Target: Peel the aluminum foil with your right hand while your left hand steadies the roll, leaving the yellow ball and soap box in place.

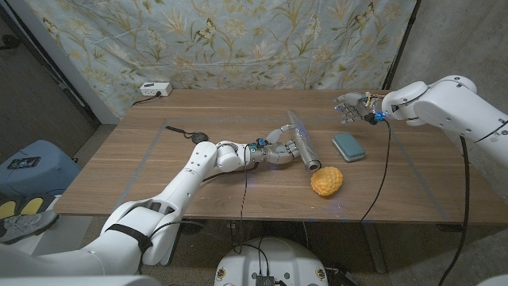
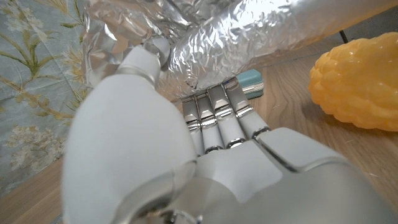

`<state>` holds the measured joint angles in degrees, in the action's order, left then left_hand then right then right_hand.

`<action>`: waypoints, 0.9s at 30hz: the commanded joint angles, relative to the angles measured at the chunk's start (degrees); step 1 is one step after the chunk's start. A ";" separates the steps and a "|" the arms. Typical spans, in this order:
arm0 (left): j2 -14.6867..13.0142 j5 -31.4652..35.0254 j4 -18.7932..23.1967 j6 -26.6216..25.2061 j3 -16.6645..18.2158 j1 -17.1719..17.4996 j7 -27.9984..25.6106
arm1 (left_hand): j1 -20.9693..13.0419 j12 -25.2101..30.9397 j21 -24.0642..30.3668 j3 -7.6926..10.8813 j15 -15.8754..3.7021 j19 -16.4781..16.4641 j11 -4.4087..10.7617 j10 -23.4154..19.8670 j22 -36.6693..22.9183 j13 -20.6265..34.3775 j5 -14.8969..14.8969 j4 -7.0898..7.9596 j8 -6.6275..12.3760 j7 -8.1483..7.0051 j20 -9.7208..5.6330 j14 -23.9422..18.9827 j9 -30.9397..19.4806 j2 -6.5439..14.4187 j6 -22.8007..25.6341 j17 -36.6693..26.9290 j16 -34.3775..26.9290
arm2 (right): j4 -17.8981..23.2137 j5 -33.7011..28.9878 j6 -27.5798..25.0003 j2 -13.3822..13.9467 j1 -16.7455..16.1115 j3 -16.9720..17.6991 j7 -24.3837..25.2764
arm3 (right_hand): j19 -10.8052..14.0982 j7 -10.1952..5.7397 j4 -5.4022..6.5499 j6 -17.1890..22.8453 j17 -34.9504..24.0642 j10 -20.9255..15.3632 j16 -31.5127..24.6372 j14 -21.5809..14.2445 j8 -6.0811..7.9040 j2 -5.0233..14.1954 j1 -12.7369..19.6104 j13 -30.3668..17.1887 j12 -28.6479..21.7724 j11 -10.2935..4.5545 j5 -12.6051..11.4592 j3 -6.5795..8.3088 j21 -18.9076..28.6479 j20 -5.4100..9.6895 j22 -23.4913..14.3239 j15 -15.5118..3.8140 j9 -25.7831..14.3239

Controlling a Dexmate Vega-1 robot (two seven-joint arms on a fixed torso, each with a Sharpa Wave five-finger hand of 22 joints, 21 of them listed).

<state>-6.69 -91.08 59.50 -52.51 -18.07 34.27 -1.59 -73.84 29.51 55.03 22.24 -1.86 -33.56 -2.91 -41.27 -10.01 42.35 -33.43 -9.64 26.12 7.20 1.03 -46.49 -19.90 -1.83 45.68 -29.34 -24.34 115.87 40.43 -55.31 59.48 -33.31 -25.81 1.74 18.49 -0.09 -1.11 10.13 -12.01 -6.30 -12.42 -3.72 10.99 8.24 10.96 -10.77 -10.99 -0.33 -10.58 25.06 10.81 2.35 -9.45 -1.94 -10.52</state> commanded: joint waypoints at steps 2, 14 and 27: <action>1.41 1.26 -2.50 0.16 0.14 -0.92 1.80 | 5.80 -0.89 -0.36 1.76 -3.88 0.56 5.35 -4.49 -0.24 -0.39 0.36 1.53 1.30 -3.86 0.18 -4.34 -0.24 5.12 4.29 0.24 0.78 | -0.85 -0.59 -0.66 0.43 1.24 -0.86 -1.91 | 0.64 0.12 -0.12 0.26 0.01 -0.02 -0.24 -0.58 0.20 0.88 0.54 -0.10 -0.08 0.24 -0.12 0.11 0.12 0.09 -0.15 0.27 -0.26; 1.44 3.04 -3.17 -0.55 0.38 -2.03 1.59 | 6.41 -1.65 -0.57 1.98 -3.91 0.92 4.92 -3.62 -0.23 -0.60 0.78 1.35 0.49 -3.71 0.41 -3.91 0.05 5.09 3.58 0.45 1.28 | 2.81 -1.92 -6.43 0.49 5.39 -3.54 -3.20 | 0.57 0.57 -0.71 0.14 0.25 -0.08 -0.08 -0.68 0.14 0.22 0.96 -0.10 -0.11 0.93 -0.10 0.03 0.07 -1.21 -0.16 1.35 -0.26; 0.70 4.74 -3.67 -1.61 0.34 -2.79 3.50 | 7.11 -2.54 -0.89 2.06 -3.55 1.54 4.47 -1.87 -0.23 -0.42 1.31 1.19 -0.85 -3.42 0.82 -2.98 0.34 4.94 1.84 0.54 1.84 | 9.77 -2.71 -11.51 0.38 6.75 -3.84 -1.28 | 1.01 1.42 -1.39 0.37 0.43 -0.52 -0.17 -1.32 0.21 -0.07 1.51 -0.10 -0.25 2.28 -0.08 -0.04 0.19 -1.90 -0.16 2.25 -0.27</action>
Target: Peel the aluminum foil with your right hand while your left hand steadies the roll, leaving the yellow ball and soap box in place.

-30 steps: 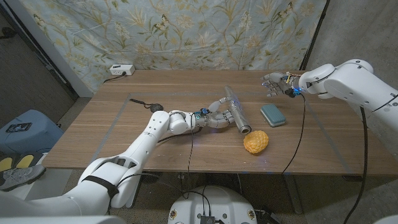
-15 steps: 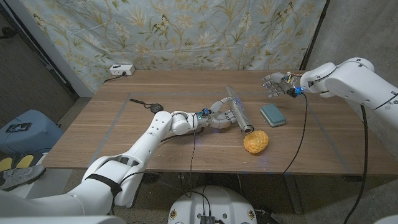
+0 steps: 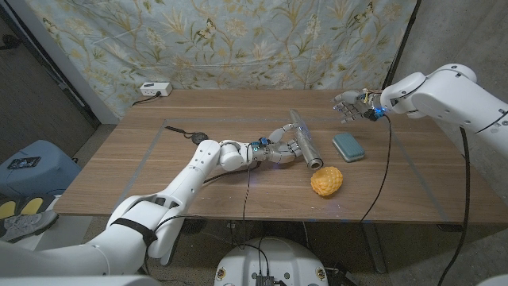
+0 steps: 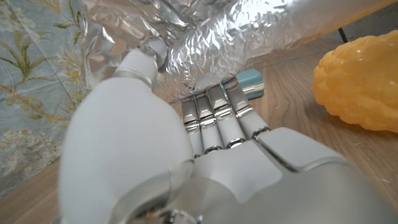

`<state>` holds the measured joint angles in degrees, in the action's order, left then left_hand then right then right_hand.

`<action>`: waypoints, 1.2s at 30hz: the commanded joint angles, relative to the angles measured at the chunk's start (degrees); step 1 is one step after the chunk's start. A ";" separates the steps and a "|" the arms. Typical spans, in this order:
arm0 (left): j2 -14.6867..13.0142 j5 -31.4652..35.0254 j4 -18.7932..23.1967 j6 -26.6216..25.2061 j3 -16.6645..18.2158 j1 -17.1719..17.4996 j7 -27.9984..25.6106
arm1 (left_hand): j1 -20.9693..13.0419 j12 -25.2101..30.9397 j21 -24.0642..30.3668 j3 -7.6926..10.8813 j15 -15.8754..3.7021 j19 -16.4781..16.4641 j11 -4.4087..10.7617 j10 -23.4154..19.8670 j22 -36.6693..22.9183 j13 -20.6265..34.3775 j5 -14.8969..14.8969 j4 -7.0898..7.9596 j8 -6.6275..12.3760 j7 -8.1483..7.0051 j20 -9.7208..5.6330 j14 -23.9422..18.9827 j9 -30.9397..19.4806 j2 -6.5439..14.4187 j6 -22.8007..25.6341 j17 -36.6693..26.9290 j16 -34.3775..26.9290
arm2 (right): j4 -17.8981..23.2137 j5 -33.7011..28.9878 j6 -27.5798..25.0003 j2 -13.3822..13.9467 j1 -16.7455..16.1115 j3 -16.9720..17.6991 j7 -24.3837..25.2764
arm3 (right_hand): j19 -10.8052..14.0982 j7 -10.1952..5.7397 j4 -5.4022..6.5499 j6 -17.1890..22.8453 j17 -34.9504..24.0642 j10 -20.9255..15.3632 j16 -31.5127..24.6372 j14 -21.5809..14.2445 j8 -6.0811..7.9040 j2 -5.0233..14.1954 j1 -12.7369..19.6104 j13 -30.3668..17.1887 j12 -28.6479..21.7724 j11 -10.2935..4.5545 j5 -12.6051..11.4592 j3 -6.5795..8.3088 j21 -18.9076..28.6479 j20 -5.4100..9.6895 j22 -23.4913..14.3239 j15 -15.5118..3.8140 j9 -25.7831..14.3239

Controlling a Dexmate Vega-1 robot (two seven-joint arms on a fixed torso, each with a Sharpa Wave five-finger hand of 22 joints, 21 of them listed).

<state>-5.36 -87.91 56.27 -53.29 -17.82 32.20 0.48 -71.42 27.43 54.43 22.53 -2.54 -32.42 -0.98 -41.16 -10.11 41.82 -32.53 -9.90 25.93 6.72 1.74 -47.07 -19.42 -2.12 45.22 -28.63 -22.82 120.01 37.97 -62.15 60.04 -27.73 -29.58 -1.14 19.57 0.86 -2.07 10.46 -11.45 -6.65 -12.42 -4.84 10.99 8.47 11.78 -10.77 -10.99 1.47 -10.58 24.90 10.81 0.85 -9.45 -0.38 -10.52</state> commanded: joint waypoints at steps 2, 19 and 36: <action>-0.78 2.00 -0.81 -0.88 -0.05 -0.97 2.49 | 4.90 -0.90 -0.41 1.78 -2.74 0.66 2.29 -1.01 -0.13 0.11 0.57 1.44 -1.10 -2.75 0.26 -1.94 -0.09 5.18 1.65 -0.13 0.56 | 6.35 0.18 -4.91 -0.17 0.88 0.37 1.83 | -0.06 0.55 -0.48 0.10 -0.13 -0.18 -0.17 -0.25 0.23 -0.30 0.73 -0.10 -0.25 0.56 -0.08 0.12 0.19 -0.41 -0.16 0.78 -0.27; -1.41 5.09 -1.59 -1.62 -0.60 -1.93 7.06 | 6.75 -3.21 -1.34 1.87 -0.44 2.56 0.41 3.05 -0.15 -0.48 1.88 1.55 -4.21 -2.42 1.85 1.16 0.40 4.95 -2.42 0.58 2.49 | 8.50 2.79 -7.08 -0.81 -0.65 2.45 4.88 | 0.15 0.73 -0.61 0.11 -0.17 -0.19 -0.19 -0.36 0.20 -0.21 0.81 -0.10 -0.22 0.85 -0.07 -0.02 0.21 -0.65 -0.16 1.09 -0.27; -0.28 4.24 -0.71 -1.31 0.37 -0.53 6.79 | 7.62 -4.41 -1.67 1.98 0.34 2.84 -0.24 4.77 -0.16 -1.16 2.73 1.53 -5.86 -2.30 2.38 1.94 0.66 4.94 -4.35 0.91 3.12 | 8.95 4.70 -7.24 0.04 -1.32 3.38 5.41 | 0.12 0.61 -0.57 0.27 -0.29 -0.31 -0.28 -0.55 0.24 0.01 0.77 -0.10 -0.24 0.87 -0.07 -0.17 0.14 -1.02 -0.16 1.36 -0.27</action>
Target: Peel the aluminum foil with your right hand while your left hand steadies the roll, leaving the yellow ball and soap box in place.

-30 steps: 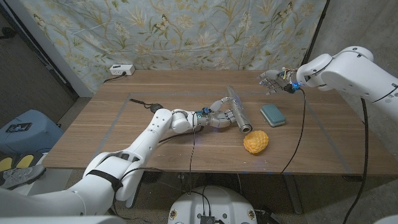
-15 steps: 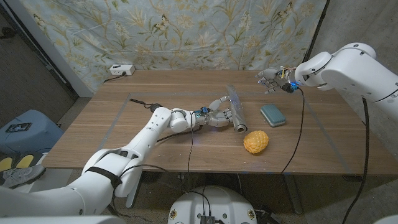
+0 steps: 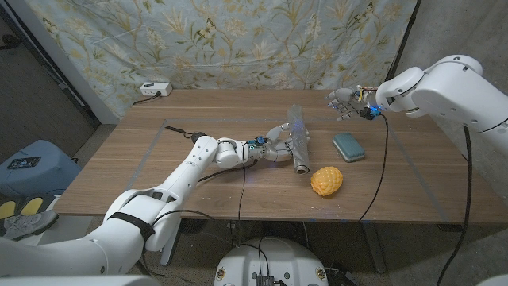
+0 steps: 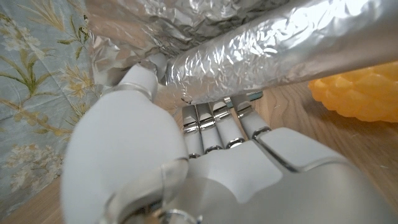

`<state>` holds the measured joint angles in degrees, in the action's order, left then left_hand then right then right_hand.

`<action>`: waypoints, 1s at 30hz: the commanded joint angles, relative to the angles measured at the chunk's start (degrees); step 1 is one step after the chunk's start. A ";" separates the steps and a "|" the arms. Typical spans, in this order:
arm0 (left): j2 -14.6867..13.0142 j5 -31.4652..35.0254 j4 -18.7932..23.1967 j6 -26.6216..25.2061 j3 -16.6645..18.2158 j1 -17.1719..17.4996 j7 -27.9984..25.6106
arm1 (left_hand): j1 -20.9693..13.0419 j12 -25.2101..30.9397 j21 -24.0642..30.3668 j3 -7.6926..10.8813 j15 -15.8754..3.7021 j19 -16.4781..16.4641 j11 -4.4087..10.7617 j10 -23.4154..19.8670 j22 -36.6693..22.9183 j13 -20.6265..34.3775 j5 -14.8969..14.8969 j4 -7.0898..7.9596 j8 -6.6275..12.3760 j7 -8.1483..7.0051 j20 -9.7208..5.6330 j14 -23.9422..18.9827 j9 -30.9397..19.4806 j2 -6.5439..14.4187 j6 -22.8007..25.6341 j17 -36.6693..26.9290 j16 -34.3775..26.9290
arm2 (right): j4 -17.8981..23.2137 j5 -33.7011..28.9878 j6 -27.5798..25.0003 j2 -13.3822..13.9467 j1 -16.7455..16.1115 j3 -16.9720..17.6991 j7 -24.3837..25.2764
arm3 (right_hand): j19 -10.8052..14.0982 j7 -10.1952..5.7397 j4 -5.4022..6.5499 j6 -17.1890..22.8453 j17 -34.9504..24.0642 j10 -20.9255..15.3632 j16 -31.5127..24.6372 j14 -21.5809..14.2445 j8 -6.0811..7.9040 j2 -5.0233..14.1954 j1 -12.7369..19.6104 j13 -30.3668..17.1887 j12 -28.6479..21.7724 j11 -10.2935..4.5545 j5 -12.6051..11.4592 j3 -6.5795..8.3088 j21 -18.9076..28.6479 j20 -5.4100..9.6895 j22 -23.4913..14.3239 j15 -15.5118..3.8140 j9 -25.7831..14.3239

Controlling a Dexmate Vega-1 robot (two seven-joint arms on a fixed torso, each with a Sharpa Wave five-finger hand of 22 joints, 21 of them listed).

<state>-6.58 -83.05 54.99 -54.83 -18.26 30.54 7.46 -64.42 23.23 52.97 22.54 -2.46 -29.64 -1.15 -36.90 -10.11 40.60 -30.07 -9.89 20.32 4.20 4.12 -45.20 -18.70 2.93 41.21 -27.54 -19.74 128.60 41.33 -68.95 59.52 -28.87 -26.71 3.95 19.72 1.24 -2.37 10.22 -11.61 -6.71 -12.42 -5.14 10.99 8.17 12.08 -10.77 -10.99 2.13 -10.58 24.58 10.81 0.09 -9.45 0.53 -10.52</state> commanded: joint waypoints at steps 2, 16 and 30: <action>1.05 -0.72 0.72 0.35 0.87 1.27 -0.41 | 0.72 -0.31 -0.26 1.95 0.19 0.09 -0.16 0.72 -0.17 0.05 0.41 1.48 -0.48 0.12 0.02 0.12 -0.03 -0.17 -0.59 -0.14 0.10 | 0.33 1.35 -0.28 0.76 -0.09 0.39 0.18 | -0.04 0.24 -0.27 0.51 -0.14 -0.25 -0.28 -0.25 0.23 0.32 0.46 -0.10 -0.23 0.20 -0.07 0.12 0.13 -0.28 -0.16 0.49 -0.28; 2.55 -1.85 0.67 1.91 1.12 2.48 -0.26 | 1.09 -1.16 -0.51 2.15 0.46 0.15 -0.91 2.79 -0.17 0.05 1.21 1.31 -1.74 -0.20 0.18 0.46 -0.40 0.01 -2.60 -0.03 0.43 | 0.13 1.14 0.54 2.50 0.48 -0.09 -1.35 | 0.06 0.26 -0.27 0.53 -0.20 -0.20 -0.32 -0.34 0.21 0.44 0.47 -0.10 -0.19 0.29 -0.08 0.03 0.14 -0.51 -0.16 0.61 -0.28; 1.41 0.09 1.70 2.88 0.05 1.72 1.08 | 1.36 -2.25 -1.18 2.22 1.20 1.35 -1.78 5.80 -0.20 0.18 2.06 1.09 -3.57 -0.27 0.70 1.90 -0.52 -0.03 -5.57 0.02 1.17 | 1.15 0.98 1.10 2.34 0.65 0.04 -1.37 | 0.04 0.38 -0.38 0.37 -0.23 -0.34 -0.37 -0.72 0.11 0.46 0.57 -0.10 -0.22 2.35 -0.08 -0.09 0.08 -1.74 -0.17 2.52 -0.28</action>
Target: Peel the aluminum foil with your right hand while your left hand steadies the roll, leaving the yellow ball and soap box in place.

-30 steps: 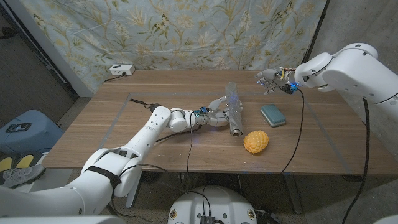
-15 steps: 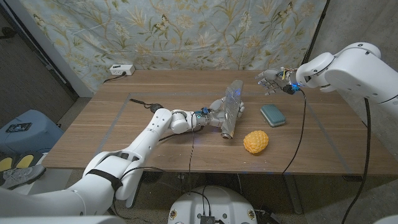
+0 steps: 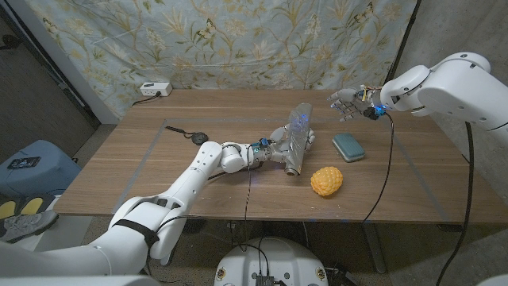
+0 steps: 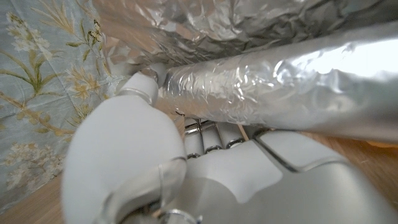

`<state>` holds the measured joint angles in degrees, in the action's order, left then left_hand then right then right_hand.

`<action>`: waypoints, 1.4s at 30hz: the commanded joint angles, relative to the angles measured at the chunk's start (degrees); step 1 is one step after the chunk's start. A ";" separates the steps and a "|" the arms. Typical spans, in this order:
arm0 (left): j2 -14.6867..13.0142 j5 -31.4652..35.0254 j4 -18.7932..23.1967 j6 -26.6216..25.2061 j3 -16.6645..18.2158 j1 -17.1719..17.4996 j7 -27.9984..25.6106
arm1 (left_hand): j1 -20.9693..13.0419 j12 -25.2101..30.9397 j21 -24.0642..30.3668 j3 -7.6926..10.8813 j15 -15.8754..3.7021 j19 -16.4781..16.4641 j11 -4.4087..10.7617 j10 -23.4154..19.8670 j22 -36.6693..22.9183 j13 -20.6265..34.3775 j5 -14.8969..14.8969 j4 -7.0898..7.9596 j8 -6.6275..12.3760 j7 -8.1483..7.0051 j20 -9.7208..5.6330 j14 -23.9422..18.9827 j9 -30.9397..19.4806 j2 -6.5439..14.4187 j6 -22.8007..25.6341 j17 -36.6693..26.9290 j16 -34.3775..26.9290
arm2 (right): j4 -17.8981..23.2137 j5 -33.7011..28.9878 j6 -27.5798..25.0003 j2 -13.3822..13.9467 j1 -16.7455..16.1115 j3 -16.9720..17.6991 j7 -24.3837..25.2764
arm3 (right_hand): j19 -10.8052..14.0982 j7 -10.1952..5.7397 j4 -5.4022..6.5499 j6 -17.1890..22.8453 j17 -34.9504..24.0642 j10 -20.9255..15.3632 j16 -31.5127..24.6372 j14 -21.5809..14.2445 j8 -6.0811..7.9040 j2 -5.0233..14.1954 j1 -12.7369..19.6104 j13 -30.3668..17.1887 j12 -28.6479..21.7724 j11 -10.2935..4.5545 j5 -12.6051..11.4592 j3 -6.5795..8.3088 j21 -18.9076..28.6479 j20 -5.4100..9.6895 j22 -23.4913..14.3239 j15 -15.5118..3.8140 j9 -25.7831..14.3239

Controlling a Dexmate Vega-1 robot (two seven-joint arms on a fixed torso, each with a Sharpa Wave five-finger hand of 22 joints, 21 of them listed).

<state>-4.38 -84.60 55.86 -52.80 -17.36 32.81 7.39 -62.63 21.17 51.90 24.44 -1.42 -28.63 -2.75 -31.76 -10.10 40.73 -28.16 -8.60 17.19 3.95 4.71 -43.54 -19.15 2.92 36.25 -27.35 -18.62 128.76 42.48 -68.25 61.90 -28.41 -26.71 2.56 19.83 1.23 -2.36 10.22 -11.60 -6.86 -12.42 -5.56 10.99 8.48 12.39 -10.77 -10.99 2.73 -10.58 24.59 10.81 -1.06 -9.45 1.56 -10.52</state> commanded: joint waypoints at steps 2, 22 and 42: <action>-1.00 2.11 0.80 1.02 -1.16 -0.87 1.61 | -0.44 -0.45 -0.22 0.32 0.17 0.54 -0.42 1.16 -0.21 -0.05 0.25 -0.25 -0.64 0.04 0.14 0.65 -0.07 -0.06 -0.85 -0.18 0.24 | 1.65 -0.14 0.20 -0.33 0.42 -0.04 0.18 | 0.00 0.69 -0.51 0.34 -0.20 -0.28 -0.34 -0.36 0.09 0.04 0.36 -0.10 -0.25 2.10 -0.09 -0.10 0.10 -0.81 -0.17 1.75 -0.28; -1.61 6.71 -3.33 0.87 -3.28 -4.40 9.30 | 0.78 -2.32 -1.67 -0.17 3.28 3.48 -2.23 6.32 -0.30 -0.46 2.14 -0.10 -4.30 0.95 2.28 5.42 0.68 -0.36 -5.77 0.65 3.04 | 4.07 1.17 -1.01 -2.04 -0.12 1.28 3.09 | 0.32 1.45 -1.00 0.54 -0.11 -0.47 -0.32 -0.69 0.14 0.03 0.89 -0.10 -0.28 2.50 -0.11 -0.08 0.17 -1.68 -0.17 2.40 -0.27; -5.32 8.76 10.36 4.50 -4.04 -1.47 0.85 | -2.10 -0.33 -0.06 2.53 -1.15 -1.20 2.63 -7.71 -0.28 -4.36 3.55 -0.86 -1.35 0.07 -0.16 -2.79 2.64 2.75 7.63 1.95 0.21 | 7.71 2.86 0.19 -1.88 -2.49 3.93 6.12 | 0.35 1.59 -1.02 0.56 -0.19 -0.50 -0.34 -0.79 0.13 0.13 0.93 -0.10 -0.26 2.53 -0.09 -0.20 0.14 -1.67 -0.18 2.45 -0.27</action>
<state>-7.50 -77.42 59.83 -50.29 -20.04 30.57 11.31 -64.83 20.81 51.50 26.56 -2.66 -29.08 -0.29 -38.80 -10.28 36.39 -24.78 -9.48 15.52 3.98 4.71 -45.87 -16.47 4.67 43.29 -25.25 -18.03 133.70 44.56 -68.76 59.85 -29.71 -24.19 6.88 20.22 2.26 -3.08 10.64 -11.59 -7.22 -12.42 -6.17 10.99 8.54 12.91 -10.77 -10.99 4.89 -10.58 24.35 10.81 -2.67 -9.45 3.60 -10.52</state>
